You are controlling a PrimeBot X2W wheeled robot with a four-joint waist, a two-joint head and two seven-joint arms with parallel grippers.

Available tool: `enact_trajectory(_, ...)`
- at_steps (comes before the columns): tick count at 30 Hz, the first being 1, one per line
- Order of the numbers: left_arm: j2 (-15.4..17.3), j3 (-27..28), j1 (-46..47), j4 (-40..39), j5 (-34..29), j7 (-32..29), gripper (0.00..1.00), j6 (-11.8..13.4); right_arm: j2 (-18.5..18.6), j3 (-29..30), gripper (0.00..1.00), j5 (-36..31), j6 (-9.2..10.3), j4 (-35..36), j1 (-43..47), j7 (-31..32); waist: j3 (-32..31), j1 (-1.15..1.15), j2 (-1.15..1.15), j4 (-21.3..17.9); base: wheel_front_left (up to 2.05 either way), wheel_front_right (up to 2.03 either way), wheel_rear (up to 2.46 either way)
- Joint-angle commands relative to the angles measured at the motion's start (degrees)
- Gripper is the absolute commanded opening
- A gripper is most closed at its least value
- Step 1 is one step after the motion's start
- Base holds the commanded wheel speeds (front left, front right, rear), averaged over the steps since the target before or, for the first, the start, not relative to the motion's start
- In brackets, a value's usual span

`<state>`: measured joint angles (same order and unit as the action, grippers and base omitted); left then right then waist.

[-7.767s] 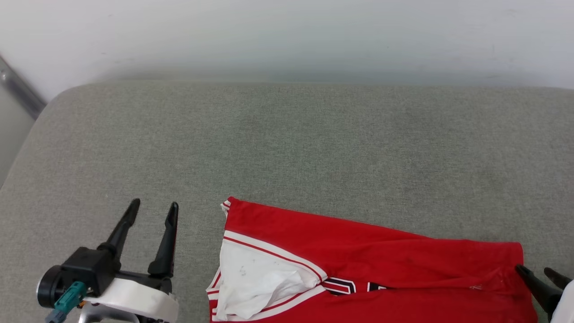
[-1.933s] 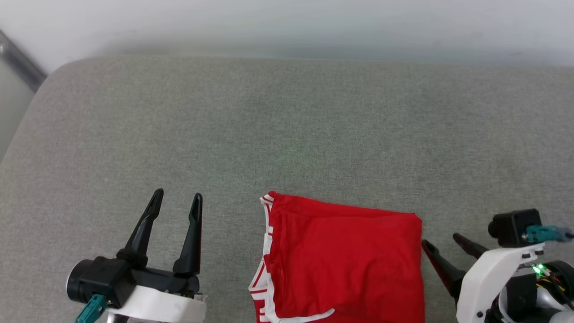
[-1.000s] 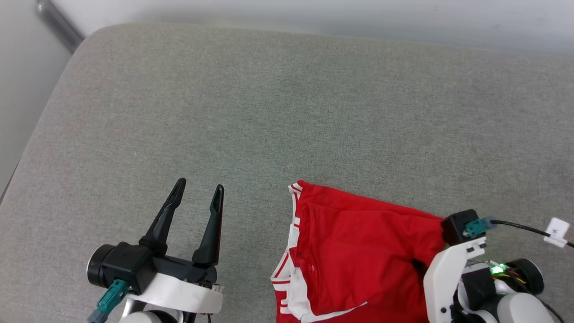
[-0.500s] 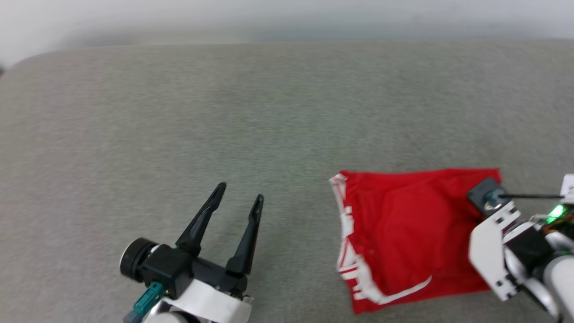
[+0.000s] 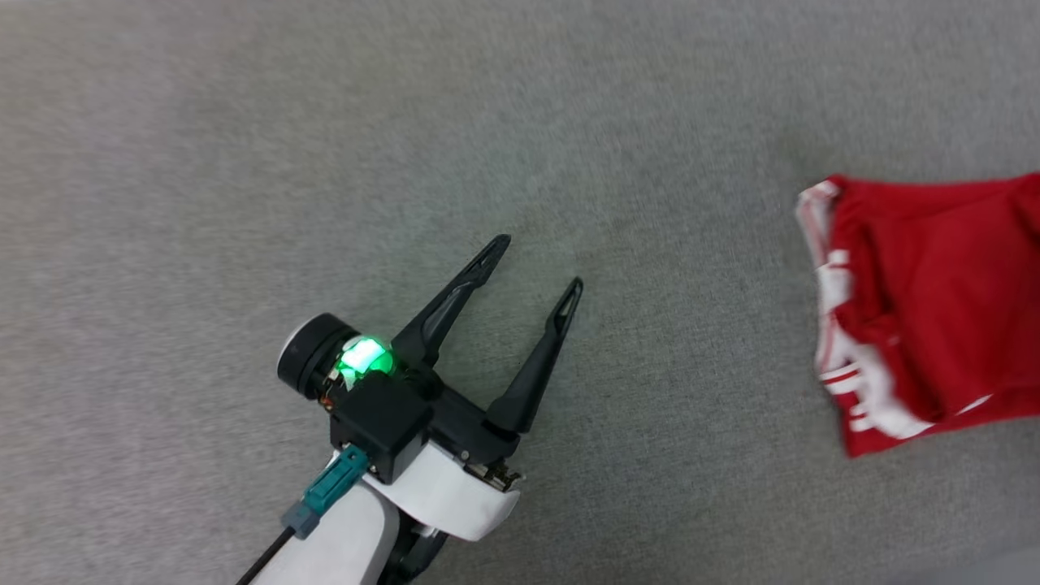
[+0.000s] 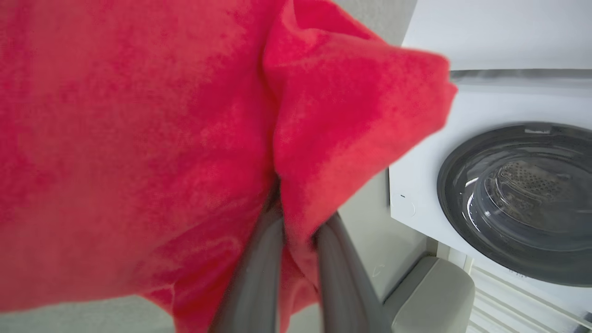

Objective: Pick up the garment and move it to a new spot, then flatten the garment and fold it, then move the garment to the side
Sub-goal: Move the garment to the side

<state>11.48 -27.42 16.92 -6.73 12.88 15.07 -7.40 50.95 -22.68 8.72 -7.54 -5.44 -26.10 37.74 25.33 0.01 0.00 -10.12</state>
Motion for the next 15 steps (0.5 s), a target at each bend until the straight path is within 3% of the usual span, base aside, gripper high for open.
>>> enact_trajectory(1, 0.66, -0.52, 1.38, -0.38, -0.22, 0.11, 1.0, -0.06, 1.21, 0.94, 0.0, 0.29, 0.1, -1.49, -1.79, -1.65, 5.33, -0.01, 0.0, -3.24, 0.0, 0.0, 0.0)
enact_trajectory(7, 2.98, -2.69, 5.08, -2.02, 0.35, 0.12, 1.0, -0.06, 3.03, 4.65, 0.0, -0.47, 0.1, -9.67, -4.78, -8.4, 10.49, -0.01, 0.0, -3.81, 0.0, 0.0, 0.0)
enact_trajectory(15, 4.18, -3.29, 7.82, -3.4, 0.73, 0.12, 1.0, -0.06, 1.73, 12.42, 0.0, -2.65, 0.1, -20.42, -6.93, -15.55, 13.92, -0.01, 0.0, -1.89, 0.0, 0.0, 0.0)
